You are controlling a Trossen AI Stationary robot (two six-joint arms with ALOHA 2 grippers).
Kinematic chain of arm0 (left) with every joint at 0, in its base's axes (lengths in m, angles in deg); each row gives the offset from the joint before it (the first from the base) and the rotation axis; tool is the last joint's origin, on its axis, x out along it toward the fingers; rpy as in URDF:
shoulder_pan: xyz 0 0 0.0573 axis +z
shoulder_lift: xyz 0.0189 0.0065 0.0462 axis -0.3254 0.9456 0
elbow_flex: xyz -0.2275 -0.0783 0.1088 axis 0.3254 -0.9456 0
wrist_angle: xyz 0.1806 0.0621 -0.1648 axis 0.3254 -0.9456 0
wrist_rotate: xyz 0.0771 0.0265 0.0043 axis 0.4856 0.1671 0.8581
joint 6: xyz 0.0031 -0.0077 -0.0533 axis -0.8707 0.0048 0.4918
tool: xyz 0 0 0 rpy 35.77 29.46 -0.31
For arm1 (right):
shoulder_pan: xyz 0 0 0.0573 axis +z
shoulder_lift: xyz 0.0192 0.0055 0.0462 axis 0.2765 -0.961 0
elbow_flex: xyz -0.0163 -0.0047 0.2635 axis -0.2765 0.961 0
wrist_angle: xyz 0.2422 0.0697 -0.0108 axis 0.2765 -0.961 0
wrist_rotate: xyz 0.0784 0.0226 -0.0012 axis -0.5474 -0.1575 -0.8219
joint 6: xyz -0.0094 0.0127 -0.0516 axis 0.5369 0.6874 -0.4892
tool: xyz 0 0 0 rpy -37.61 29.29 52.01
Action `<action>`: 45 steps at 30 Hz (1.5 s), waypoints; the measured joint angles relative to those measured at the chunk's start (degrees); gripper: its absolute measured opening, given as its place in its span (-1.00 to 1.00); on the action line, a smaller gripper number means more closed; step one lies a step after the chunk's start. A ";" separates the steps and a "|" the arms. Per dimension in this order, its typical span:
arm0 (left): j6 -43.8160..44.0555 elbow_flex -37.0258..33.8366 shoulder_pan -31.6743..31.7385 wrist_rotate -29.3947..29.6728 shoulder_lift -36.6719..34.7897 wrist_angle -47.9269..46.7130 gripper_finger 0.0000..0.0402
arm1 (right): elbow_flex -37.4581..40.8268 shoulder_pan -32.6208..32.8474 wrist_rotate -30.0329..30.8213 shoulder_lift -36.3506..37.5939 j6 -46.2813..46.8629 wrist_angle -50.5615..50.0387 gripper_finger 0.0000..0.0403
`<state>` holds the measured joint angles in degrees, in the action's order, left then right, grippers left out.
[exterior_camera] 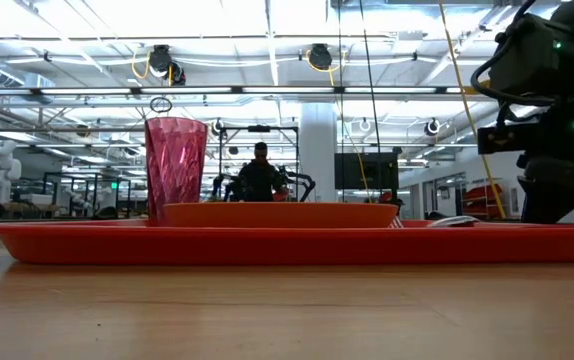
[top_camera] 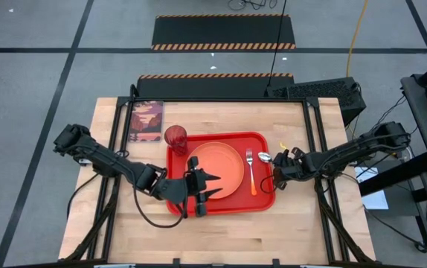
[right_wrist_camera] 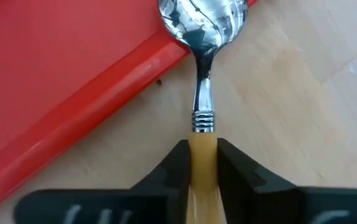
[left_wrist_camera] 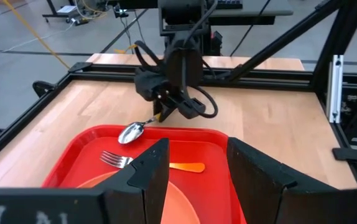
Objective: Pick and place plate/cup/fork/spoon on tray
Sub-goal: Put the orange spoon on the right side of the white orange fork
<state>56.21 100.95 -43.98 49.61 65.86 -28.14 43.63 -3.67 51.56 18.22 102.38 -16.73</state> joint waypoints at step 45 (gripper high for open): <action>-6.26 -11.03 3.52 -11.28 5.84 37.92 0.46 | -0.04 15.43 0.03 -3.16 -37.25 87.06 -0.78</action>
<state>49.94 89.92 -40.46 38.33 71.71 9.78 43.59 11.76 51.59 15.06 65.13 70.33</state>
